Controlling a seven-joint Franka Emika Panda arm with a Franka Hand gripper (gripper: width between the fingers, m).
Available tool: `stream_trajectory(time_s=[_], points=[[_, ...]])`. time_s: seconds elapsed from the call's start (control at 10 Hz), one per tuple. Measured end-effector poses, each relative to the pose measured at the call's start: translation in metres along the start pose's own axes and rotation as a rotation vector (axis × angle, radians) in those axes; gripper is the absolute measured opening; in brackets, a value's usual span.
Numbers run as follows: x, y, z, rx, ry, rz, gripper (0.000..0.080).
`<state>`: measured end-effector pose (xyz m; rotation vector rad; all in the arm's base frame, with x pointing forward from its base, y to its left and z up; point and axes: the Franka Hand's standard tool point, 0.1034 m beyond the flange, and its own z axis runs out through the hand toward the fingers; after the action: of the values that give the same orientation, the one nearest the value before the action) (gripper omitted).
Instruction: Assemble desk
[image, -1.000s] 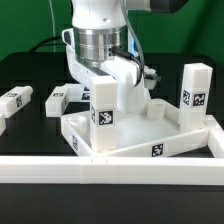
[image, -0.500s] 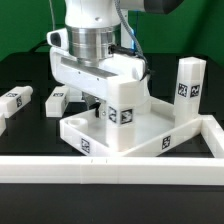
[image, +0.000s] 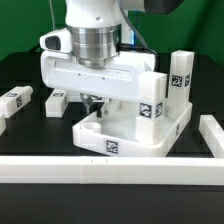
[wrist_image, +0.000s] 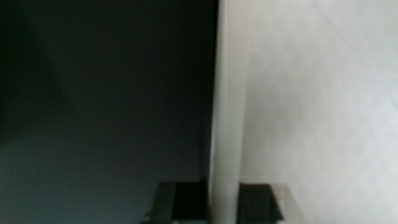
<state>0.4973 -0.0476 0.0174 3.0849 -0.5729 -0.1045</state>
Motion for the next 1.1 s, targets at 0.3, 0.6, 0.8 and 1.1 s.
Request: stream_trajectory(time_s=[0.3,0.6,0.8,1.1], points=[[0.010,-0.004,-0.002,-0.014,0.012,-0.229,0.0063],[0.010,-0.001,-0.001,-0.022,0.009,-0.413,0.0063],[0.011,0.001,-0.002,-0.034,0.006,-0.546,0.0063],[0.028,-0.014,-0.006,-0.065,0.014,-0.780,0.0063]])
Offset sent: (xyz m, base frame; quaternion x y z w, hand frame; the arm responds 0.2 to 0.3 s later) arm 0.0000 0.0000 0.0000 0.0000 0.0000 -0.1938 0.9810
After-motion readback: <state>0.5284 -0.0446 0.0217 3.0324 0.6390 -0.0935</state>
